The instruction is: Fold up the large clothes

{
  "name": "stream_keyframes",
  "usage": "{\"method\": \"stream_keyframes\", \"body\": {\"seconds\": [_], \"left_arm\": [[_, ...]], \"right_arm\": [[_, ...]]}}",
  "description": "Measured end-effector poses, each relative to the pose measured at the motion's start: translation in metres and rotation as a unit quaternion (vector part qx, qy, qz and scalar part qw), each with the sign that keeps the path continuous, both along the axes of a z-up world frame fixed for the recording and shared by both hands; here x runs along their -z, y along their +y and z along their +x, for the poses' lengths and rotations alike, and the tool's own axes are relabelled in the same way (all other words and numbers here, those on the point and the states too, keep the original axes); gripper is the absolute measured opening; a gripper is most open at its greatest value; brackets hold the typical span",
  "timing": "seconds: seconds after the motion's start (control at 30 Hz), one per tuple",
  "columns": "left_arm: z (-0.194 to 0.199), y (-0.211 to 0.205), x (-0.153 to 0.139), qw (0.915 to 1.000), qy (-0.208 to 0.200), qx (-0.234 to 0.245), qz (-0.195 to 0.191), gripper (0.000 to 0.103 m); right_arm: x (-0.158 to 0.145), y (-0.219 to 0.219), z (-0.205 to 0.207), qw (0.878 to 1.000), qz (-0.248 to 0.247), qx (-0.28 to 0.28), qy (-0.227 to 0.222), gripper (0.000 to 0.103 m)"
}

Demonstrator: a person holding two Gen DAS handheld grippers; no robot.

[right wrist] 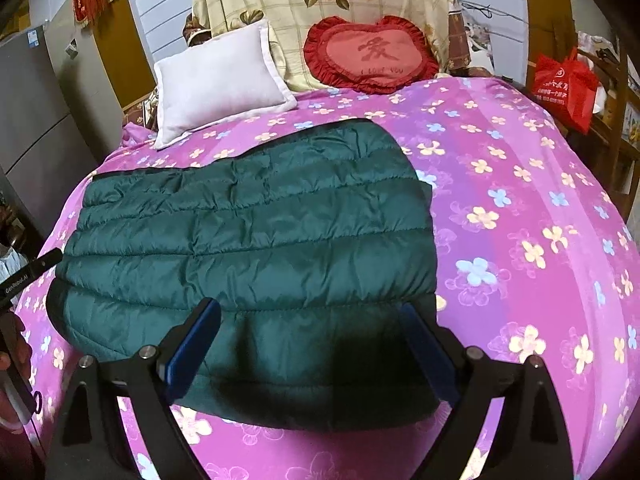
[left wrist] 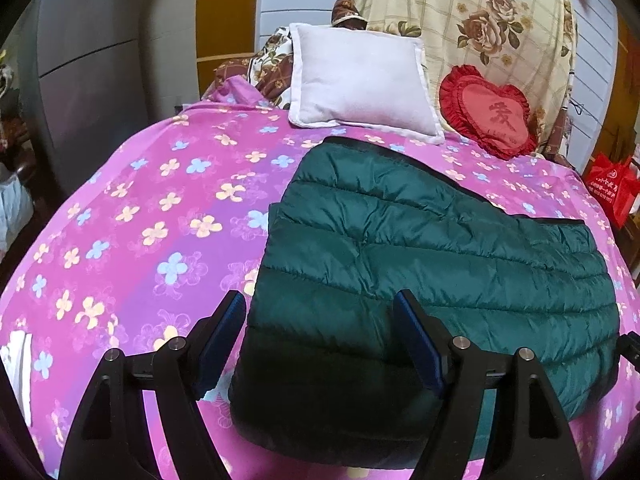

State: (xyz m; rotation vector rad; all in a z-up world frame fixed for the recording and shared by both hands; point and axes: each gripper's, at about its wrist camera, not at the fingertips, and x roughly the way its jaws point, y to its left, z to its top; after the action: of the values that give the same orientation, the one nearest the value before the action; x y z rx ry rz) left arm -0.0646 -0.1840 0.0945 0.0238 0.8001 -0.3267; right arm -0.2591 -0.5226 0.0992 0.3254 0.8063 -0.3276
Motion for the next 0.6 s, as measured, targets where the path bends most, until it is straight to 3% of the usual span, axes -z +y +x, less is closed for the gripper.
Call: {"method": "stream_keyframes", "body": {"seconds": [0.6], "left_arm": [[0.008, -0.002, 0.013, 0.9998, 0.020, 0.006, -0.007, 0.058]], "right_arm": [[0.015, -0.021, 0.008, 1.000, 0.009, 0.025, 0.010, 0.097]]}}
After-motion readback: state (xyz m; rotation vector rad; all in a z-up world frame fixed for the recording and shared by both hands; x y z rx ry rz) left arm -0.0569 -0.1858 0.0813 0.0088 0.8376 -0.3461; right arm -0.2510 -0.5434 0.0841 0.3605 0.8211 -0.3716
